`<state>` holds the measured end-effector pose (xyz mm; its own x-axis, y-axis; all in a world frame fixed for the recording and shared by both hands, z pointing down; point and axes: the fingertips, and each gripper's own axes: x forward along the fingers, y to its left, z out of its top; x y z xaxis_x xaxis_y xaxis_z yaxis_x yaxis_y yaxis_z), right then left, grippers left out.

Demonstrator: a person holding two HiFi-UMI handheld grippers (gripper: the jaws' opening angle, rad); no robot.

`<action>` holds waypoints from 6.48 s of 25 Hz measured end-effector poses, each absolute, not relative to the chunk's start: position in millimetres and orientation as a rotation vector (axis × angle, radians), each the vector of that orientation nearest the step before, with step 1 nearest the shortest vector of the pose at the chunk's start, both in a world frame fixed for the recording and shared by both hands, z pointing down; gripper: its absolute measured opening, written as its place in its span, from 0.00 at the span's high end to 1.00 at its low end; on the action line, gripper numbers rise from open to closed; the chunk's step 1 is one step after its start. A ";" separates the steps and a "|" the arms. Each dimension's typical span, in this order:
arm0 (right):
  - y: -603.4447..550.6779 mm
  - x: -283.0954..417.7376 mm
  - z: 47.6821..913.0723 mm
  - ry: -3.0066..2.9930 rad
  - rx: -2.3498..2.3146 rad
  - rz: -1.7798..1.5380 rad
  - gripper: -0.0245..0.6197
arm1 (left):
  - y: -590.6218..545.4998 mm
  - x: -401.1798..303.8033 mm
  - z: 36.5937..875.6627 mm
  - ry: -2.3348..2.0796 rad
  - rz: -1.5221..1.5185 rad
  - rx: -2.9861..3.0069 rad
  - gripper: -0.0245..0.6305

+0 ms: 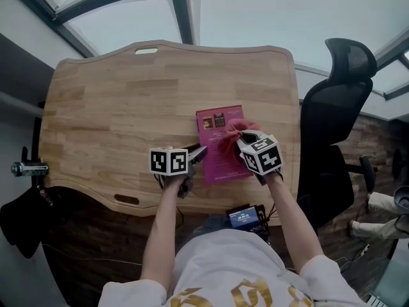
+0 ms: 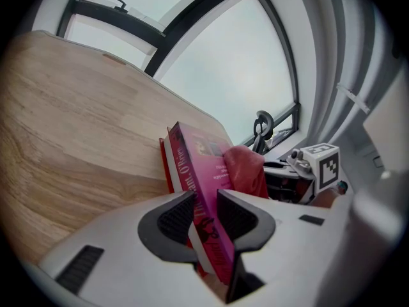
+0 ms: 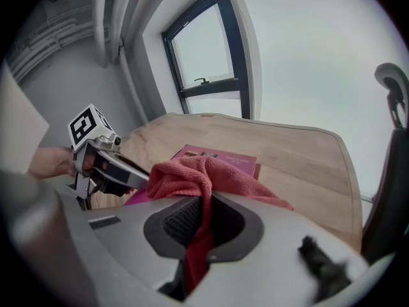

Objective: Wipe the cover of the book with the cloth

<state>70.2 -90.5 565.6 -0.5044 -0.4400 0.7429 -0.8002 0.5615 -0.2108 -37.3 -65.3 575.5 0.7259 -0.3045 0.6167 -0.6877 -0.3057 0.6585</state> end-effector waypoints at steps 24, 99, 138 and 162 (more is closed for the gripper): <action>-124.4 74.6 565.7 -2.143 1.015 0.685 0.90 | -65.4 -28.7 577.2 -0.708 0.474 1.894 0.77; -89.1 13.8 566.8 -2.127 0.855 0.621 0.90 | -66.5 -28.1 577.6 -0.723 0.475 1.908 0.77; -32.2 29.9 565.8 -2.158 0.857 0.710 0.90 | -66.9 -27.9 576.6 -0.735 0.485 1.910 0.77; -12.8 35.1 565.5 -2.204 0.786 0.752 0.90 | -66.4 -27.7 577.8 -0.718 0.488 1.905 0.77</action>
